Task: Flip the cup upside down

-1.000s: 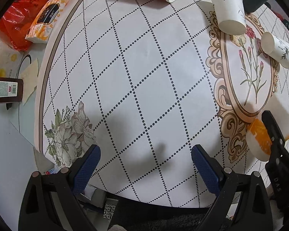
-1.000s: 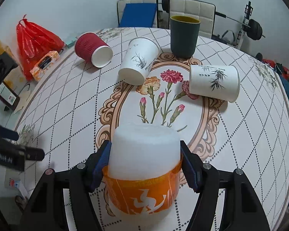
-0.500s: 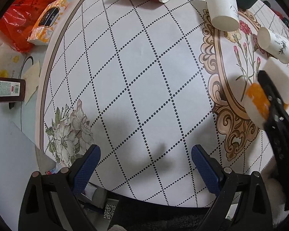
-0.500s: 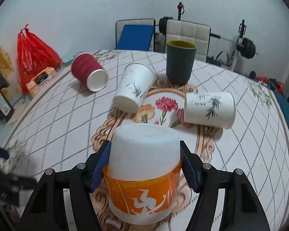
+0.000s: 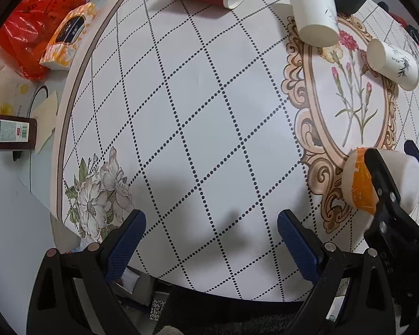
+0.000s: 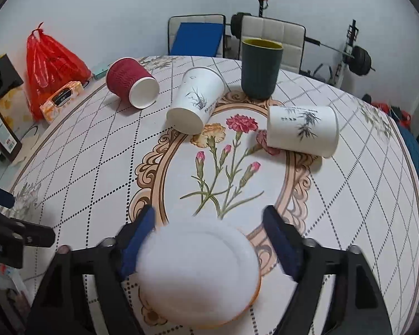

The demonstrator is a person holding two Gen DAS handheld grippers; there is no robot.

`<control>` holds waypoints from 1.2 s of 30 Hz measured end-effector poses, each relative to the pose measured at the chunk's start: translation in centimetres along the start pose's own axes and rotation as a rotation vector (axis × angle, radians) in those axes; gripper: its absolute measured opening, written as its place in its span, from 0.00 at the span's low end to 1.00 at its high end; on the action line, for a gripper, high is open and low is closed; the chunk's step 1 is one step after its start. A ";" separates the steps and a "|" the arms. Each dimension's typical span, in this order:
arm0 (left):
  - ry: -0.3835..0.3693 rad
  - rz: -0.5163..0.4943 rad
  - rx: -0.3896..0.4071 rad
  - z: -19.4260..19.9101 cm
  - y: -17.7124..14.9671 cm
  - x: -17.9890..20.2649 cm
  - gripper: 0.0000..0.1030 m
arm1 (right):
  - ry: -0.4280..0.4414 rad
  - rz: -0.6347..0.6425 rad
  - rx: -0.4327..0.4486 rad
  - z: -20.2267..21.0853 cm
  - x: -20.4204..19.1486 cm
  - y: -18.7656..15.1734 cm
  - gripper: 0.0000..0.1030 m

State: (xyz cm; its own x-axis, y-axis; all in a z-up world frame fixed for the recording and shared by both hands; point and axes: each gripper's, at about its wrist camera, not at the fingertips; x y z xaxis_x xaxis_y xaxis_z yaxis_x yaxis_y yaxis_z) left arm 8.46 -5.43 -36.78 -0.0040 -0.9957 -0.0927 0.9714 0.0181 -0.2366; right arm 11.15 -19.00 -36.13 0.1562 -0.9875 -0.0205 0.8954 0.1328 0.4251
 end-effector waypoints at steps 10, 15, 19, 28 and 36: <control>0.023 -0.122 0.161 5.4 -3.9 0.5 0.94 | 0.017 -0.236 -0.220 6.6 2.4 -1.5 0.93; 0.018 -0.194 0.248 8.8 -7.1 1.0 0.94 | -0.082 -0.386 -0.282 11.8 2.9 -3.4 0.93; 0.007 -0.243 0.324 12.4 -10.5 1.0 0.94 | -0.137 -0.421 -0.252 16.8 2.4 -4.3 0.93; -0.017 -0.254 0.481 20.4 -17.5 0.0 0.94 | -0.173 -0.422 -0.169 28.4 0.2 -5.7 0.93; -0.052 -0.244 0.524 24.6 -21.8 0.0 0.94 | -0.149 -0.408 -0.090 36.4 0.0 -6.4 0.93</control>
State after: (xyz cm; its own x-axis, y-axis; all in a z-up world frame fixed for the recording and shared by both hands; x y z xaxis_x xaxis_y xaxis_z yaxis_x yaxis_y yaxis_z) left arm -6.88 -8.02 -7.87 -0.2438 -0.9688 -0.0443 0.9317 -0.2466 0.2665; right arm -9.72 -22.97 -5.93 -0.2738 -0.9611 -0.0368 0.9049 -0.2704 0.3286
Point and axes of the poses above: each gripper's, at about its wrist camera, not at the fingertips, and z roughly against the way its jaws point, x to its right, y to its top, and after that the axes turned 12 degrees about -x, right-handed
